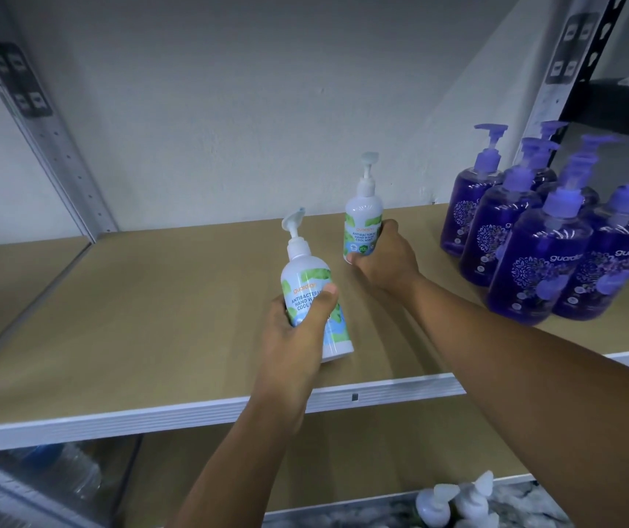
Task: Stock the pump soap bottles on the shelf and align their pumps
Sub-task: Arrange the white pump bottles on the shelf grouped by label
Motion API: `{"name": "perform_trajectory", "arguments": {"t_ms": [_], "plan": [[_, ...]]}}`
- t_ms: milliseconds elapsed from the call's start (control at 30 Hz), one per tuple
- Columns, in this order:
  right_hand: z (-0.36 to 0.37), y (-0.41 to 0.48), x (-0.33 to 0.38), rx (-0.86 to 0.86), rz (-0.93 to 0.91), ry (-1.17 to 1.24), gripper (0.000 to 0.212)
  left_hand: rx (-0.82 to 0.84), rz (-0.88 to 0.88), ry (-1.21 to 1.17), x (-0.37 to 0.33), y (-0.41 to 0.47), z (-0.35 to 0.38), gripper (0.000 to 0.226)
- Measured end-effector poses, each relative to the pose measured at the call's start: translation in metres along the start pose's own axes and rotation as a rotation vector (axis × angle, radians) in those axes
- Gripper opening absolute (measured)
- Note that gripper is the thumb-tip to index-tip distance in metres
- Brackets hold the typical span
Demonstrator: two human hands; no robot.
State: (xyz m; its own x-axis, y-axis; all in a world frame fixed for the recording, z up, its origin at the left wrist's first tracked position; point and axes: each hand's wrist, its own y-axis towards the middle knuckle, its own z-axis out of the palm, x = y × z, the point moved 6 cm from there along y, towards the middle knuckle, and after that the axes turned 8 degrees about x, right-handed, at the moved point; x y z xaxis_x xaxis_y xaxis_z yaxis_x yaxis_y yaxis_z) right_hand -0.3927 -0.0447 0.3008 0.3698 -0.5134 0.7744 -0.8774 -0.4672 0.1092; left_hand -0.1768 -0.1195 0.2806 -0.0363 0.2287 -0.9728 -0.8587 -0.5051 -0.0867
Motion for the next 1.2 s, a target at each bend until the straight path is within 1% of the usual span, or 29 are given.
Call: {"name": "perform_trajectory", "arguments": {"t_ms": [167,233,433,467,600,667,733,800,967,1100,1200], "plan": [[0.0,0.005,-0.001,0.049,0.012,-0.037,0.056,-0.009,-0.007,0.014,-0.002,-0.001,0.001,0.061],[-0.001,0.004,-0.001,0.062,0.013,-0.036,0.058,-0.012,-0.009,0.026,-0.002,-0.002,0.001,0.06],[-0.006,-0.025,-0.003,0.087,0.022,0.105,0.061,-0.033,-0.036,0.038,-0.001,-0.001,-0.001,0.063],[-0.007,-0.034,-0.005,0.082,0.02,0.076,0.061,-0.031,-0.041,0.041,-0.001,-0.001,-0.001,0.062],[-0.015,-0.083,-0.007,0.116,-0.08,-0.234,0.061,-0.001,-0.088,0.025,-0.008,-0.001,0.0,0.064],[-0.02,-0.101,-0.012,0.143,-0.092,-0.386,0.061,0.024,-0.085,0.033,-0.012,-0.002,0.003,0.057],[-0.022,-0.108,-0.02,0.183,-0.055,-0.536,0.063,0.031,-0.041,0.098,-0.017,-0.003,0.005,0.048],[-0.02,-0.109,-0.024,0.21,-0.017,-0.598,0.066,0.026,0.039,0.188,-0.021,-0.004,0.006,0.045],[-0.017,-0.112,-0.022,0.173,-0.02,-0.6,0.066,0.069,0.262,0.391,-0.029,-0.009,0.011,0.056],[-0.018,-0.112,-0.021,0.167,-0.011,-0.596,0.065,0.116,0.286,0.449,-0.023,-0.01,0.012,0.06],[-0.02,-0.113,-0.019,0.152,-0.014,-0.606,0.062,0.118,0.278,0.499,-0.016,-0.009,0.009,0.066]]}}
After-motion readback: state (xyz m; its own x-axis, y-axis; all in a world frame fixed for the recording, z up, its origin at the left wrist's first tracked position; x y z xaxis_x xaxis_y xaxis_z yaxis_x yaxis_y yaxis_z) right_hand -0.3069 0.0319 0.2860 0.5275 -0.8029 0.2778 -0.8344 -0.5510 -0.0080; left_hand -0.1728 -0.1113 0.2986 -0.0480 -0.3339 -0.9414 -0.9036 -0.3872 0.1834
